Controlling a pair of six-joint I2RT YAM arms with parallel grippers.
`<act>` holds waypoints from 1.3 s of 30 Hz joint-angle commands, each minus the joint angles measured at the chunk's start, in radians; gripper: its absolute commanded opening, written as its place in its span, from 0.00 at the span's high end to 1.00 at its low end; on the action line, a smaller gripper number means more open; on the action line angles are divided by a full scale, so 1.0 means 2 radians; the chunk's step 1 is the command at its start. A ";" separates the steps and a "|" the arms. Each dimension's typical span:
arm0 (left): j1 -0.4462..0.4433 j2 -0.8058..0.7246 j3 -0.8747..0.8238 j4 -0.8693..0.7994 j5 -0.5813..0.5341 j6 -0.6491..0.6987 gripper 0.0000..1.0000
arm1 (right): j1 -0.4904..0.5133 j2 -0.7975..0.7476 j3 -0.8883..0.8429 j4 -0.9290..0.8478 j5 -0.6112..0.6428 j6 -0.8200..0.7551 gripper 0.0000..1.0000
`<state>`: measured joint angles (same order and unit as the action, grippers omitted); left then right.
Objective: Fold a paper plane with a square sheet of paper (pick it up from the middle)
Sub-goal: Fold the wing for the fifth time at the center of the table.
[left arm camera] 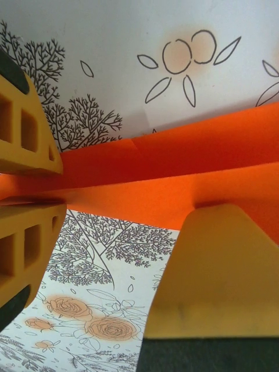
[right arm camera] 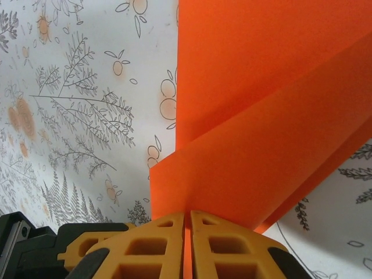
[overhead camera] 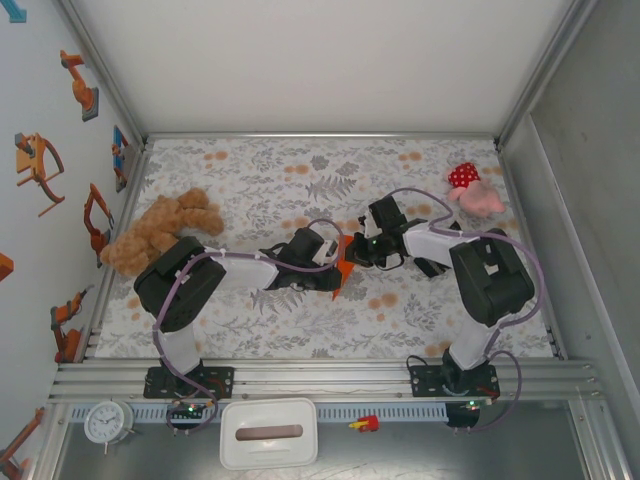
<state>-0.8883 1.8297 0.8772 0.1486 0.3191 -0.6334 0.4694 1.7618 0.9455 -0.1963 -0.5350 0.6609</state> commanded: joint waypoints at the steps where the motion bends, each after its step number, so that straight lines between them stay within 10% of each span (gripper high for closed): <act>1: 0.002 0.031 -0.006 -0.045 -0.009 -0.005 0.79 | 0.005 0.011 0.015 0.002 -0.002 -0.003 0.89; 39: 0.006 0.005 -0.008 -0.047 -0.004 -0.010 0.79 | 0.005 0.055 0.011 -0.017 0.023 -0.009 0.89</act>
<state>-0.8711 1.8359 0.8791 0.1501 0.3584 -0.6510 0.4690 1.8297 0.9539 -0.1829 -0.5339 0.6567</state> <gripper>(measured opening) 0.206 0.106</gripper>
